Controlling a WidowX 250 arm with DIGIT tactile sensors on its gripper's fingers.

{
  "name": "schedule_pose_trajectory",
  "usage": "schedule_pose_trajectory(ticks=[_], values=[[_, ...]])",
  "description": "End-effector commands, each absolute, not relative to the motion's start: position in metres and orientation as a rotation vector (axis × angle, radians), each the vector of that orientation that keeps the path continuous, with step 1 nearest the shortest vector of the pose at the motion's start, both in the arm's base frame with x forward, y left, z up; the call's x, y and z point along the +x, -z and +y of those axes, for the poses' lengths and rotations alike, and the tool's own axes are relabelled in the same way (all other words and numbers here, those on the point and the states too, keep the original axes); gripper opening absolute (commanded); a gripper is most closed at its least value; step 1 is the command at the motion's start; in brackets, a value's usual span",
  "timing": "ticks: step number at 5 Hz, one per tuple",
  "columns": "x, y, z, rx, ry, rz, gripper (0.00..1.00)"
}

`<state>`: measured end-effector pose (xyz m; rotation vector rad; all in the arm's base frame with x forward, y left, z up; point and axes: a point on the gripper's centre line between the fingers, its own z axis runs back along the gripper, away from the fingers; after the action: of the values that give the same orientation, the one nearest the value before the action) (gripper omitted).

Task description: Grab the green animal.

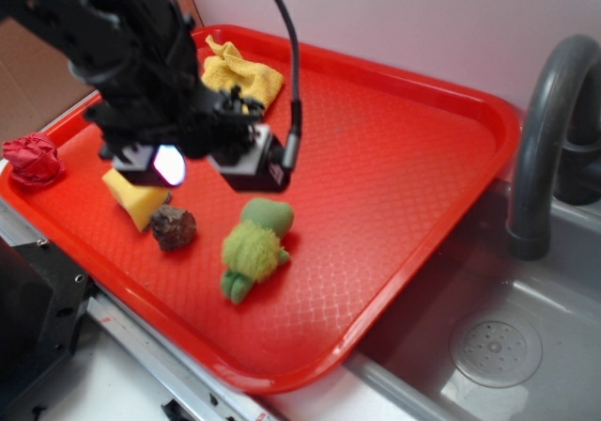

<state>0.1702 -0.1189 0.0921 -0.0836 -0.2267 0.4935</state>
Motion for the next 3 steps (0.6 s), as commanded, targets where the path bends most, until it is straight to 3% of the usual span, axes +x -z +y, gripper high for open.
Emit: schedule_pose_trajectory(ticks=[1,2,3], values=[[0.185,-0.049,-0.137,-0.137,-0.449,-0.187,1.0],[0.191,-0.025,-0.136,-0.09,-0.459,-0.155,1.0],[0.192,-0.016,-0.138,-0.029,-0.443,-0.164,1.0]])
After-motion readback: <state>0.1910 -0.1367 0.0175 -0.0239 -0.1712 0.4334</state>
